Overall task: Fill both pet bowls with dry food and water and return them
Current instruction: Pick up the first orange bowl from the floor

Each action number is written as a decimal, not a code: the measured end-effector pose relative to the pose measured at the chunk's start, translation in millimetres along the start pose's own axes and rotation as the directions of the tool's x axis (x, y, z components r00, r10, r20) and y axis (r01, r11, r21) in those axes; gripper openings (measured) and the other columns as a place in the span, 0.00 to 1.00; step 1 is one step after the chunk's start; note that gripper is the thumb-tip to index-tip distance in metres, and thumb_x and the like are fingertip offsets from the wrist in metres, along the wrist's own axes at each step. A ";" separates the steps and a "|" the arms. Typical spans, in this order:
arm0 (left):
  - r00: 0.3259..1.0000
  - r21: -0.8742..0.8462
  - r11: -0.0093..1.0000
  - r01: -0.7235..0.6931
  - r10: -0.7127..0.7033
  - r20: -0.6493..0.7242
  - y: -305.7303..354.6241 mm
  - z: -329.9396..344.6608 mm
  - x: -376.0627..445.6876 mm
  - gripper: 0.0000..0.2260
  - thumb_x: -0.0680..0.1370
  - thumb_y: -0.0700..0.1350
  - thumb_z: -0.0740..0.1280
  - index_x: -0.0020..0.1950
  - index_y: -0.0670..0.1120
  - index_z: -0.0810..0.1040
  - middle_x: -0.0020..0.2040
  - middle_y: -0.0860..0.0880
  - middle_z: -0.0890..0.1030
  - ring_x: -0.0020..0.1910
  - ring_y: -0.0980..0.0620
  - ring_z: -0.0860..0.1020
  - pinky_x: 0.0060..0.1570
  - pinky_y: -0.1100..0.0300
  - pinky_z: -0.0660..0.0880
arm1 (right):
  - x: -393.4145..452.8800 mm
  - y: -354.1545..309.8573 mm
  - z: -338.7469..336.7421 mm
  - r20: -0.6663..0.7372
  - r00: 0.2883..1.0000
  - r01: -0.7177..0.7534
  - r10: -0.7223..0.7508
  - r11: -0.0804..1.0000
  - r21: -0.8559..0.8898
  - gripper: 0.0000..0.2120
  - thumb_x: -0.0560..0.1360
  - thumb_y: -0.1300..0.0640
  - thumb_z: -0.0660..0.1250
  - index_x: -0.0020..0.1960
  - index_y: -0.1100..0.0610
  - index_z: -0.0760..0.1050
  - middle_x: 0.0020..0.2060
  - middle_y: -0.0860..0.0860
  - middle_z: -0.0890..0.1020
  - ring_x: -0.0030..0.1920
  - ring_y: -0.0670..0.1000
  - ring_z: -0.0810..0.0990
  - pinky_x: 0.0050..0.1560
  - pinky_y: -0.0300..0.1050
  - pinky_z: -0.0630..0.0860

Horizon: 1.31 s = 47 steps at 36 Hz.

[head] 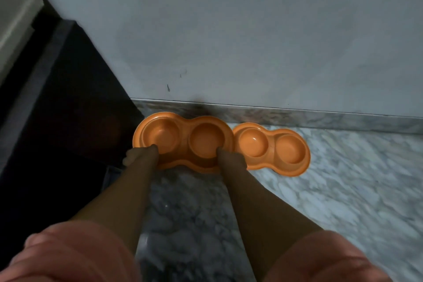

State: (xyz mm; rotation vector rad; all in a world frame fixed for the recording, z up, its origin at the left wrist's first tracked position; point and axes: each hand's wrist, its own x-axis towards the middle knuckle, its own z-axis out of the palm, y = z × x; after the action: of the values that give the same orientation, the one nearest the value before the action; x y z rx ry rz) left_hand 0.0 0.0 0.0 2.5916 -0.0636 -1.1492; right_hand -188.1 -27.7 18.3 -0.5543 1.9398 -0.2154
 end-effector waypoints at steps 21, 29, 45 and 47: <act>0.967 -0.122 0.968 -0.218 0.231 0.104 61.2 -247.1 -430.6 0.27 0.76 0.45 0.67 0.71 0.34 0.67 0.67 0.34 0.73 0.63 0.36 0.74 0.59 0.48 0.75 | -413.8 -81.3 -285.5 -0.172 0.985 0.014 0.034 0.962 0.274 0.33 0.67 0.45 0.68 0.66 0.61 0.69 0.61 0.62 0.74 0.52 0.62 0.80 0.54 0.57 0.78; 0.934 -0.188 0.928 -0.321 0.343 0.097 54.0 -358.6 -553.3 0.27 0.74 0.46 0.69 0.68 0.34 0.67 0.66 0.35 0.73 0.64 0.36 0.74 0.62 0.49 0.74 | -565.4 -74.5 -348.3 -0.213 0.977 0.081 -0.007 0.935 0.344 0.27 0.72 0.46 0.65 0.64 0.62 0.71 0.59 0.61 0.76 0.54 0.62 0.79 0.48 0.51 0.77; 0.915 -0.464 0.813 -0.351 0.403 0.013 -91.7 -518.8 -659.6 0.27 0.72 0.47 0.68 0.67 0.37 0.71 0.65 0.37 0.75 0.60 0.38 0.77 0.59 0.50 0.76 | -770.7 10.6 -364.5 -0.194 0.928 0.363 -0.320 0.893 0.267 0.27 0.71 0.45 0.67 0.61 0.62 0.73 0.58 0.61 0.77 0.53 0.63 0.79 0.55 0.57 0.78; 0.914 -0.466 0.808 -0.361 0.405 -0.006 -113.8 -537.2 -657.7 0.26 0.71 0.47 0.68 0.66 0.37 0.72 0.64 0.38 0.76 0.59 0.38 0.78 0.58 0.50 0.76 | -785.7 25.6 -353.7 -0.167 0.929 0.365 -0.331 0.898 0.247 0.26 0.71 0.44 0.67 0.61 0.62 0.74 0.56 0.61 0.79 0.53 0.63 0.80 0.56 0.57 0.78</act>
State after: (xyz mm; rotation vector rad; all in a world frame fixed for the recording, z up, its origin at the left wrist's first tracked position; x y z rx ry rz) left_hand -63.1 353.3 778.0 1.9864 -0.2879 -0.9877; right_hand -250.6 330.6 799.8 -0.7136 1.8717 -0.7524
